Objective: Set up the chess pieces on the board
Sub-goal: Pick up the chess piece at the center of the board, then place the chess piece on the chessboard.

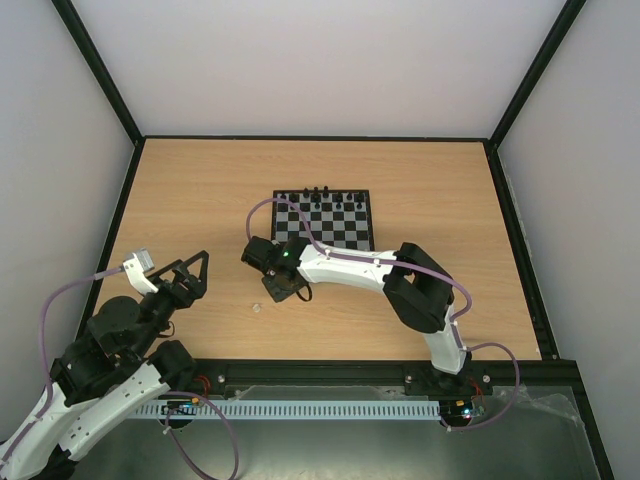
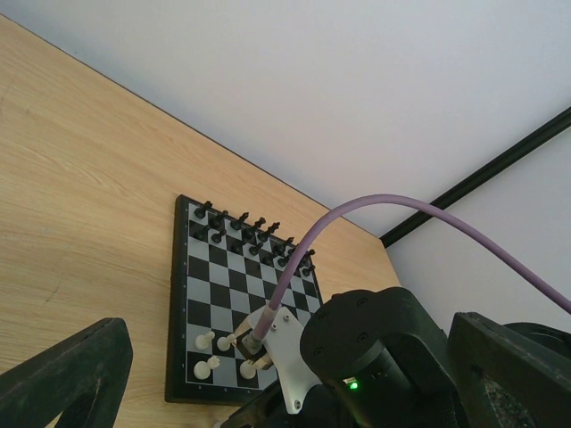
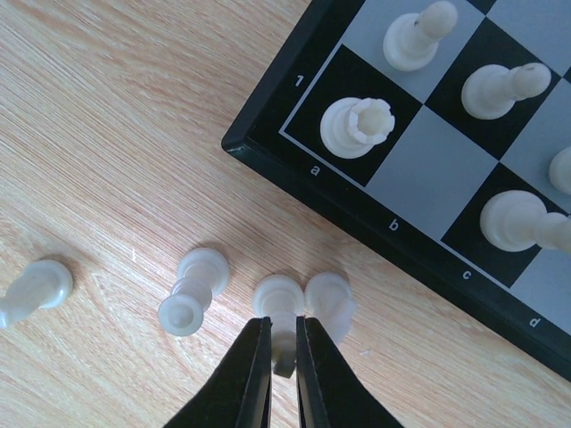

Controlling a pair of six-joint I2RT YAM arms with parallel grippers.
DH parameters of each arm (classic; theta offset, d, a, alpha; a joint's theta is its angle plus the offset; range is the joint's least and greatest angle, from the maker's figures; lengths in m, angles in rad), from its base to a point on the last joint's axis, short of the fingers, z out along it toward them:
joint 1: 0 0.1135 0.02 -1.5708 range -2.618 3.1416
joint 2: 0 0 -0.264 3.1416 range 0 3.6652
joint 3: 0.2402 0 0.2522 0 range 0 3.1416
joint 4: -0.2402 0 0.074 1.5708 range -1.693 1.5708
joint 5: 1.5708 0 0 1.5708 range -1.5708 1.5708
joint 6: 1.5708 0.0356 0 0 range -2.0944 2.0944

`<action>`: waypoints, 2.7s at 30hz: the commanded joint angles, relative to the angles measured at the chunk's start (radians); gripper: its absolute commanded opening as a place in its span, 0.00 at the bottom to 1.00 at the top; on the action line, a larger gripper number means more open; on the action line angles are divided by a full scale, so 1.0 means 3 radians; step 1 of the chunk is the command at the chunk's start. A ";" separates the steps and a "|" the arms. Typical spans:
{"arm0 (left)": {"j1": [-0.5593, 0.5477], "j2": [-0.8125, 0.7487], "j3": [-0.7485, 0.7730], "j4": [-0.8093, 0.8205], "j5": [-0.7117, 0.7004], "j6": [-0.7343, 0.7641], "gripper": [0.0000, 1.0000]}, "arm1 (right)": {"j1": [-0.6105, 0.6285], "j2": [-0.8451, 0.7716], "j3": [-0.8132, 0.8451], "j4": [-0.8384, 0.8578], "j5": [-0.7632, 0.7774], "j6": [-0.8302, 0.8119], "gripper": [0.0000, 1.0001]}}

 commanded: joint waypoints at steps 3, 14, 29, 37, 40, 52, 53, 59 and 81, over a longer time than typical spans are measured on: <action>-0.0008 -0.0030 0.0037 0.0049 0.0009 0.0023 1.00 | -0.0017 0.0049 0.0073 -0.0130 -0.0025 -0.0005 0.07; -0.0007 -0.0014 0.0039 0.0058 0.0002 0.0030 1.00 | -0.0019 -0.0235 0.0096 -0.0184 -0.0052 -0.0052 0.03; -0.0008 0.0012 0.0042 0.0063 0.0013 0.0041 1.00 | -0.0345 -0.0942 -0.0288 -0.0366 0.0112 -0.0119 0.03; -0.0008 0.0057 0.0042 0.0079 0.0018 0.0051 1.00 | -0.0801 -0.1304 -0.0717 -0.0284 0.0029 -0.0215 0.03; -0.0004 0.0062 0.0043 0.0087 0.0022 0.0053 1.00 | -0.0920 -0.1302 -0.0814 -0.0158 -0.0068 -0.0246 0.03; -0.0005 0.0106 0.0033 0.0123 0.0019 0.0059 1.00 | -0.0995 -0.0982 -0.0807 0.0043 -0.0268 -0.0318 0.03; -0.0005 0.0109 0.0028 0.0127 0.0019 0.0059 1.00 | -0.0996 -0.0958 -0.0793 0.0044 -0.0276 -0.0320 0.03; -0.0005 0.0111 -0.0001 0.0152 0.0014 0.0071 0.99 | -0.0992 -0.0841 -0.0774 0.0083 -0.0313 -0.0325 0.03; -0.0007 0.0104 0.0012 0.0140 0.0014 0.0074 1.00 | -0.1076 -0.0694 -0.0695 0.0148 -0.0309 -0.0346 0.03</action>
